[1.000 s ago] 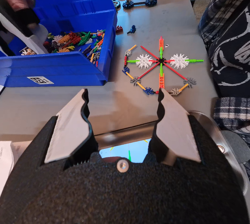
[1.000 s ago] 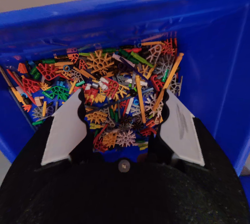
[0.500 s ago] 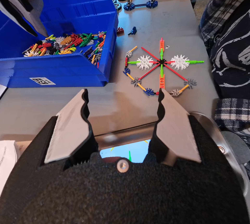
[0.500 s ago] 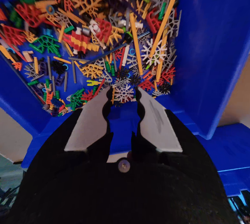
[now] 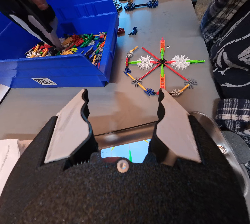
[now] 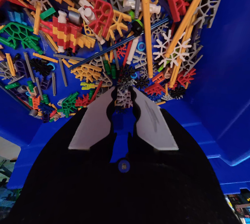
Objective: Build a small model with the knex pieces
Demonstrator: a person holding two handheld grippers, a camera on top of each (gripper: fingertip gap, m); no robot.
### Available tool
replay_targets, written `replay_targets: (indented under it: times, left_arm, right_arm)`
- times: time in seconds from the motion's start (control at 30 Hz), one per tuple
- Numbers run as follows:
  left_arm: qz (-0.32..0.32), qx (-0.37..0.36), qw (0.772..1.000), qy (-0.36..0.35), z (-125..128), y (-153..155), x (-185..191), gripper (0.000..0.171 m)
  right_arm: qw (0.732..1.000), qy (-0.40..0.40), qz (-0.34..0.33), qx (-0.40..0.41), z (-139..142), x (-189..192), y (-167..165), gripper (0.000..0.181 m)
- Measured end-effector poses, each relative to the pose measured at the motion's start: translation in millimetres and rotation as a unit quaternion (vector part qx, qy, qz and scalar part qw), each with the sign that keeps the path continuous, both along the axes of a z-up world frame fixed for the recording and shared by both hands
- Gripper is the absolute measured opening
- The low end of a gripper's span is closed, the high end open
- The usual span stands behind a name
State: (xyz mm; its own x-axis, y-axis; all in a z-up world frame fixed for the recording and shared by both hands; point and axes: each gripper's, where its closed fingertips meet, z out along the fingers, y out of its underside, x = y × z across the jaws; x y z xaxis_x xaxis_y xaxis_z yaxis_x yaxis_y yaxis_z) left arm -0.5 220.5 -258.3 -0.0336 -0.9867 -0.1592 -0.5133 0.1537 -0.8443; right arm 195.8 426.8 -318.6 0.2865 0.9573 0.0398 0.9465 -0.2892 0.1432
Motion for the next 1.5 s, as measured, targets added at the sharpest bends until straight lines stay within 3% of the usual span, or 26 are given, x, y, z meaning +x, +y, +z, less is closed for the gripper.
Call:
replay_targets:
  times: [0.17, 0.43, 0.77, 0.93, 1.23, 1.5]
  left_arm:
    - [0.001, 0.001, 1.0, -0.001, 0.2, 1.6, -0.5, 0.102]
    - [0.022, 0.0, 0.999, -0.03, 16.1, 13.5, -10.3, 0.102]
    - [0.051, 0.025, 0.991, -0.121, 67.2, 22.1, -39.0, 0.098]
    - [0.048, 0.033, 0.99, -0.131, 74.5, 18.7, -42.4, 0.096]
    - [0.033, 0.045, 0.989, -0.136, 83.2, 6.5, -40.2, 0.093]
    - [0.021, 0.055, 0.991, -0.119, 82.8, -8.4, -29.9, 0.091]
  right_arm:
    - [1.0, 0.015, 0.005, 0.018, 15.7, -1.0, 1.0, 0.018]
    - [0.993, 0.058, 0.016, 0.103, 73.7, -15.2, -8.2, 0.018]
    - [0.982, 0.102, 0.045, 0.153, 126.7, -39.2, -66.4, 0.018]
    - [0.977, 0.126, 0.059, 0.162, 143.8, -53.1, -101.2, 0.018]
    - [0.97, 0.16, 0.071, 0.169, 146.0, -66.5, -160.6, 0.018]
    - [0.972, 0.182, 0.039, 0.146, 109.0, -58.6, -213.4, 0.018]
